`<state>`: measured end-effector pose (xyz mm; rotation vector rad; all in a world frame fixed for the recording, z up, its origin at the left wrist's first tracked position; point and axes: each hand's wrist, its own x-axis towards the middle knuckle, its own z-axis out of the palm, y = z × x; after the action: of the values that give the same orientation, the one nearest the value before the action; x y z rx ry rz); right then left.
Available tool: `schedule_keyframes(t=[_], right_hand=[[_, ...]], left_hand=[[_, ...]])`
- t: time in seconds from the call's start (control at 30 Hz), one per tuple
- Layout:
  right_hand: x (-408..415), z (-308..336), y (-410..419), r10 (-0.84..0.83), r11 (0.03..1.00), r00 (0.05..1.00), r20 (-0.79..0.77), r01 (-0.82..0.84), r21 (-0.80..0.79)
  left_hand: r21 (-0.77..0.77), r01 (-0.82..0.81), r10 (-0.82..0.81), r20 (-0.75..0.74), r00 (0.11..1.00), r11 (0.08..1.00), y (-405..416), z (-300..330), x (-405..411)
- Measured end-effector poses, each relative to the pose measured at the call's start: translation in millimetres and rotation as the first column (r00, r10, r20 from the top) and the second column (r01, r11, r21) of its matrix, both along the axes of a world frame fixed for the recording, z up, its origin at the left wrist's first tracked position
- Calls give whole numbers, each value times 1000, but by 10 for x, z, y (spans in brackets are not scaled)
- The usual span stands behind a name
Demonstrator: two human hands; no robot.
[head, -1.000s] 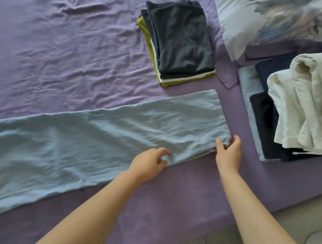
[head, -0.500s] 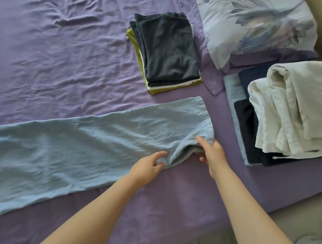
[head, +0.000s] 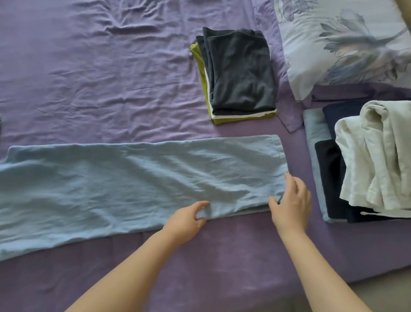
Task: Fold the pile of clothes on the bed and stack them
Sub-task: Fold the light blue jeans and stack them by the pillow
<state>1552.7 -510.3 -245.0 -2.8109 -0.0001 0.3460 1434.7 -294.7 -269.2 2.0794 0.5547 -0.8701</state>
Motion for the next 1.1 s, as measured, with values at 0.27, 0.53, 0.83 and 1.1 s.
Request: schedule_keyframes(t=[0.27, 0.53, 0.83, 1.1], right_hand=[[-599, -15, 715, 252, 903, 913, -320, -341, -263], [-1449, 173, 2467, 425, 900, 816, -392, -334, 280], [-2410, 64, 4201, 608, 794, 664, -437, -507, 335], [-3198, 120, 5433, 757, 653, 494, -427, -581, 485]], left_hand=[[17, -179, 180, -27, 983, 984, 731, 44, -712], [-20, -582, 582, 1, 813, 813, 1911, 235, -1654], [42, -746, 730, 182, 659, 664, 3313, 552, -2703], [313, -754, 630, 417, 655, 577, 4354, 695, -3442]])
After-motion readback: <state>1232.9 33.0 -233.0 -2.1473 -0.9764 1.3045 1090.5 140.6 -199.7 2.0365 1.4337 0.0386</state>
